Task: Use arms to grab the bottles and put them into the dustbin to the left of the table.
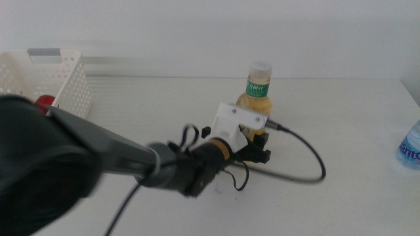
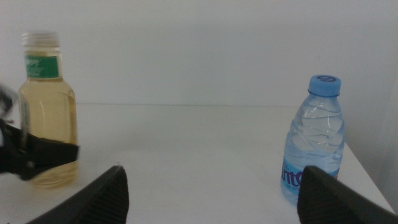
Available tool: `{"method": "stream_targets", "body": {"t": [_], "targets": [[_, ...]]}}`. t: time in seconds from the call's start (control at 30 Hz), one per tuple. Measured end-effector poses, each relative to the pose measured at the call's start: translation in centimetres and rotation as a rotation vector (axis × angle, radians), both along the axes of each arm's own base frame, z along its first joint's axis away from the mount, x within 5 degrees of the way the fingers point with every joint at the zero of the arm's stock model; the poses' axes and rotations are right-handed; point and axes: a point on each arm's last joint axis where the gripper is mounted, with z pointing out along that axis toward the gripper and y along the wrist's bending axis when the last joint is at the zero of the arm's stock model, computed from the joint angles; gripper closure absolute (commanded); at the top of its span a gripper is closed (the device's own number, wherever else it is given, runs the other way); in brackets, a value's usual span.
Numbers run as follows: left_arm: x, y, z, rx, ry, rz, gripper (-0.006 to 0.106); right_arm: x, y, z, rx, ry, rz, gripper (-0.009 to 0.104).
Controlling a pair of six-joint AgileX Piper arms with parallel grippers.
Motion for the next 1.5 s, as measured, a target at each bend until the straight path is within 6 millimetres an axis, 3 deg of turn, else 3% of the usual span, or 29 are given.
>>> {"method": "stream_targets", "body": {"t": [0.17, 0.33, 0.5, 0.73, 0.87, 1.0, 1.27, 1.5], "targets": [[-2.0, 2.1, 6.1, 0.183, 0.258, -0.008, 0.102, 0.0, 0.0, 0.0, 0.000, 0.000, 0.000, 0.003], [-2.5, 6.4, 14.3, 0.277, 0.482, 0.053, 0.102, 0.0, 0.0, 0.0, 0.000, 0.000, 0.000, 0.003], [-0.4, 12.3, 19.7, 0.365, 0.642, 0.144, 0.102, 0.0, 0.0, 0.0, 0.000, 0.000, 0.000, 0.003], [2.2, 24.0, 24.0, 0.401, 0.725, 0.357, 0.102, 0.0, 0.0, 0.0, 0.000, 0.000, 0.000, 0.003], [2.6, 30.2, 24.3, 0.381, 0.736, 0.492, 0.102, 0.0, 0.0, 0.0, 0.000, 0.000, 0.000, 0.003], [2.8, 33.6, 23.0, 0.413, 0.787, 0.520, 0.102, 0.0, 0.0, 0.0, 0.000, 0.000, 0.000, 0.003], [5.0, 35.0, 18.4, 0.450, 0.888, 0.460, 0.102, 0.0, 0.0, 0.0, 0.000, 0.000, 0.000, 0.003], [6.1, 35.1, 15.9, 0.453, 0.931, 0.440, 0.097, 0.0, 0.0, 0.0, 0.000, 0.000, 0.000, 0.003]]}}
